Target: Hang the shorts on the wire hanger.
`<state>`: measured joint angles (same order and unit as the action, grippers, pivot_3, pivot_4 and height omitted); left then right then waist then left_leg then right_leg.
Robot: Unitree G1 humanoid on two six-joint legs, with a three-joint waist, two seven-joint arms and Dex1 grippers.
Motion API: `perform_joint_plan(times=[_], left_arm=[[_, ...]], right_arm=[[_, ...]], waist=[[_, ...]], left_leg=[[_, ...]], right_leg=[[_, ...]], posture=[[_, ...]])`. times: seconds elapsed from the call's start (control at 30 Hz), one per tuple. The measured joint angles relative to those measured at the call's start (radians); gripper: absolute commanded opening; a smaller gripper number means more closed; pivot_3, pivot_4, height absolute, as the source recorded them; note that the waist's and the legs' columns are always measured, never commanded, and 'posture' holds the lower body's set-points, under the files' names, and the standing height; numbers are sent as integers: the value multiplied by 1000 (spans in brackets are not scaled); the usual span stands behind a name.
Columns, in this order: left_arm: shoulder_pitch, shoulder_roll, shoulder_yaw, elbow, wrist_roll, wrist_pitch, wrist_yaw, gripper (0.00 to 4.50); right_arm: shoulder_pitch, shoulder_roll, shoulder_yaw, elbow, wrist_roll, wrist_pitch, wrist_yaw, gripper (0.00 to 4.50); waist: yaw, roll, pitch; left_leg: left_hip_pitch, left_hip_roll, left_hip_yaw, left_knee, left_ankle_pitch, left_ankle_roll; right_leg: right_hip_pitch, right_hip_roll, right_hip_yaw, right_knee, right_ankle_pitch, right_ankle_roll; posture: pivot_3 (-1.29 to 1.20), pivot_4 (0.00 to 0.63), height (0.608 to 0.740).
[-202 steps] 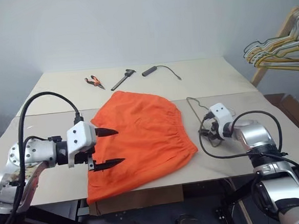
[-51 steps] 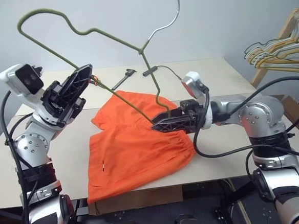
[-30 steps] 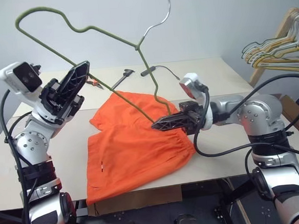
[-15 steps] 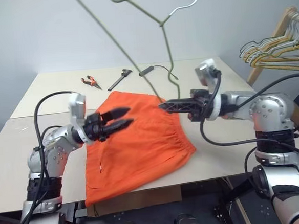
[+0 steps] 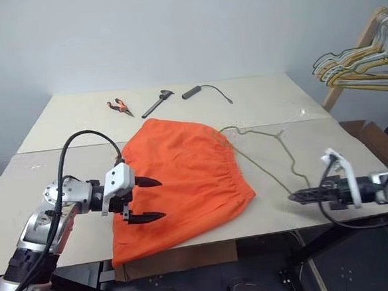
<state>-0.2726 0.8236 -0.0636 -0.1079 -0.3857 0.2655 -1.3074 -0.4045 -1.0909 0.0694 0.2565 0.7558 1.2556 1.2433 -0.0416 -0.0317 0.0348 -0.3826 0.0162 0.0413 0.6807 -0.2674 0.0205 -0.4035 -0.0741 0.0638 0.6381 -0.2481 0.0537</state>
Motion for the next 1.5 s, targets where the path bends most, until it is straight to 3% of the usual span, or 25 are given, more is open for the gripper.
perform_joint_plan(times=[0.13, 0.43, 0.73, 0.87, 1.2, 1.5], left_arm=[[-3, -1, -1, -3, 1, 0, -2, 4487], [-3, -1, -2, -13, 7, 0, -11, 4487], [-3, -2, -2, -32, 2, 2, -15, 4487], [-2, -3, -2, -32, 3, 2, -14, 4487], [9, -3, -3, -33, 9, 2, -9, 4487], [10, -8, -25, -35, 30, 1, 0, 4487]], right_arm=[[-17, -26, 90, 110, -62, -1, 109, 0], [-83, 31, 152, 261, -166, -13, 127, 0], [-93, 57, 112, 260, -181, -3, 131, 0], [-62, 33, 114, 176, -147, 17, 197, 0], [-95, 23, 246, 148, -161, 25, 294, 0], [-385, 248, 372, 541, -355, -125, 302, 0]], waist=[[-4, 0, 0], [0, 0, 0], [3, 0, 0], [5, 1, 0], [4, 1, 0], [0, 1, -1]], left_leg=[[0, 0, 0, 0, 0, 0], [0, -1, 0, 0, 0, 0], [0, -1, 0, 1, 0, 0], [0, -1, -2, 1, 0, 0], [0, -1, -2, 1, 0, 0], [-1, -1, 0, 2, 0, 0]], right_leg=[[0, 0, 1, 0, 0, 0], [-1, 0, 1, 1, 0, 0], [-1, -1, 1, 1, 0, 1], [-1, -1, 1, 2, 0, 1], [-1, 0, 1, 2, 0, 1], [-1, 0, 1, 3, 0, 0]], posture=[[-16, 0, 740], [-10, 0, 740], [-11, 0, 740], [-7, 0, 740], [5, 0, 740], [34, 0, 740]])
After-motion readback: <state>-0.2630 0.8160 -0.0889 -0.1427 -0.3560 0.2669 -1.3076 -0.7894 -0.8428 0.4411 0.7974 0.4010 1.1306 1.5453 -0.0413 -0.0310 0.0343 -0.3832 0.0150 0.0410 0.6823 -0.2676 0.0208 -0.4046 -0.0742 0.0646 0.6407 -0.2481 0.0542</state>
